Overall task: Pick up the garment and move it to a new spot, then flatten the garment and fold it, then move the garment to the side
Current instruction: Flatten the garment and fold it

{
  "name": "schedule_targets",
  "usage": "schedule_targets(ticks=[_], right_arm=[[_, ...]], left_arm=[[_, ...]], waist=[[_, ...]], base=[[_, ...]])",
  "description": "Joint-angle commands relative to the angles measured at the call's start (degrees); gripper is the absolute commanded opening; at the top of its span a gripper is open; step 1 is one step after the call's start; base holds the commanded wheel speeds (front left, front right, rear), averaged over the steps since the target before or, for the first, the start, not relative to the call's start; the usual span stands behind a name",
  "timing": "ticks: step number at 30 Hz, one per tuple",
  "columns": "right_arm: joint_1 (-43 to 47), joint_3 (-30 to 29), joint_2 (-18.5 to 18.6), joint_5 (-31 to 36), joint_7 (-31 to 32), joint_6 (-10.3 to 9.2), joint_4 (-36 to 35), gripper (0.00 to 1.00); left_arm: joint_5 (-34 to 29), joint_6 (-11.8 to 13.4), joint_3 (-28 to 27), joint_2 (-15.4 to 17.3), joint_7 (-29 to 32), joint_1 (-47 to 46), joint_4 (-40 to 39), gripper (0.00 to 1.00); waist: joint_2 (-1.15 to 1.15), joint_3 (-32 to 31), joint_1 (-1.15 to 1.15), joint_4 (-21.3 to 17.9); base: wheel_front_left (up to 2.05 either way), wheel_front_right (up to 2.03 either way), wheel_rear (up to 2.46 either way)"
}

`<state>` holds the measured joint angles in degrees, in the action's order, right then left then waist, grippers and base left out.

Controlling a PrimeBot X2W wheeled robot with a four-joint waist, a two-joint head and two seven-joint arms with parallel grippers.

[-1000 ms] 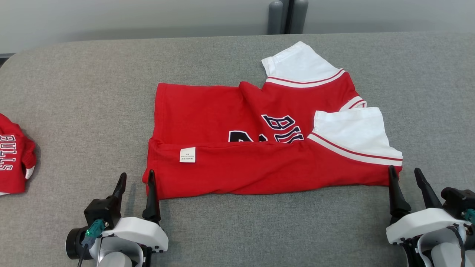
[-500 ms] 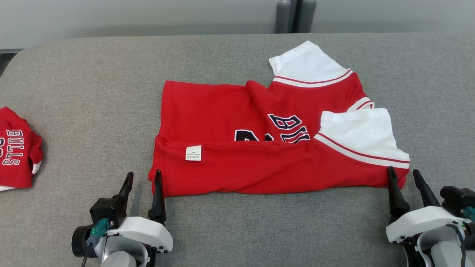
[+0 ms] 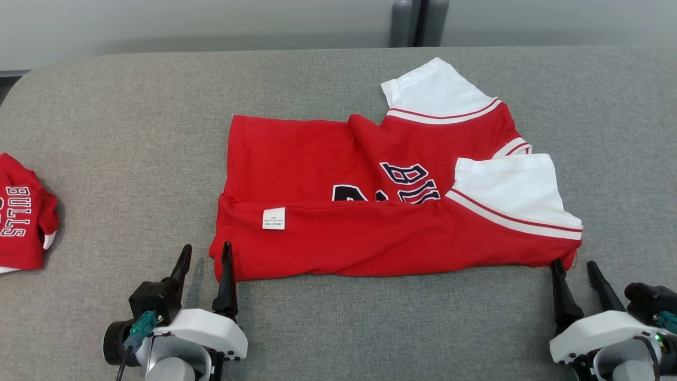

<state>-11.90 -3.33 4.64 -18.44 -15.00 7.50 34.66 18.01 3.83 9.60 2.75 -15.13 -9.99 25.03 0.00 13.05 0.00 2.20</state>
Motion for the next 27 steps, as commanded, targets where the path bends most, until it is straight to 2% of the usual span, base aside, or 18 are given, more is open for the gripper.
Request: schedule_targets(ticks=[1,3,4,5,6,7,14,22,27], right_arm=[[-1.1,0.1,0.2,0.5,-0.3,-0.02,0.6,0.97],[-1.7,0.1,0.2,0.7,-0.3,-0.02,1.1,0.84],[-1.9,0.2,0.2,0.9,-0.3,-0.02,1.3,0.64],[-2.0,0.1,0.2,1.0,-0.3,-0.02,1.4,0.37],[-2.2,0.2,0.4,1.3,-0.3,-0.02,1.5,0.16],[-2.1,0.2,0.6,1.3,-0.3,-0.02,1.6,0.00],[0.6,-1.1,2.1,1.5,-0.3,-0.03,0.1,0.00],[1.5,-0.4,3.2,1.0,-0.3,-0.03,-0.2,0.00],[0.6,0.8,3.3,1.1,-0.3,-0.02,-0.4,0.00]], left_arm=[[0.2,-0.3,0.1,0.3,0.0,-1.1,0.1,1.00],[0.3,-0.4,0.1,0.3,0.0,-1.2,0.2,1.00],[0.3,-0.4,0.1,0.3,0.0,-1.2,0.2,1.00],[0.3,-0.3,0.1,0.3,0.0,-1.2,0.2,1.00],[0.3,-0.1,0.0,0.3,0.0,-1.1,0.3,1.00],[0.3,-0.1,-0.1,0.3,0.0,-0.9,0.3,1.00],[0.8,-0.8,0.1,0.3,0.0,0.4,1.0,1.00],[3.9,-3.8,3.7,0.3,0.0,1.1,3.5,1.00],[5.0,-4.3,4.3,0.3,0.0,0.0,4.4,1.00]], waist=[[0.00,0.2,0.00,0.2],[0.00,0.5,0.00,0.4],[0.00,0.6,0.00,0.5],[0.00,0.7,0.00,0.6],[0.00,0.7,0.00,0.7],[0.00,0.6,0.00,0.7],[0.00,-0.9,0.00,0.2],[0.00,-1.7,0.00,-0.6],[0.00,-1.0,0.00,-0.8]], base=[[0.00,0.00,0.00],[0.00,0.00,0.00],[0.00,0.00,0.00],[0.00,0.00,0.00],[0.00,0.00,0.00],[0.00,0.00,0.00],[0.00,0.00,0.00],[0.00,0.00,0.00],[0.00,0.00,0.00]])
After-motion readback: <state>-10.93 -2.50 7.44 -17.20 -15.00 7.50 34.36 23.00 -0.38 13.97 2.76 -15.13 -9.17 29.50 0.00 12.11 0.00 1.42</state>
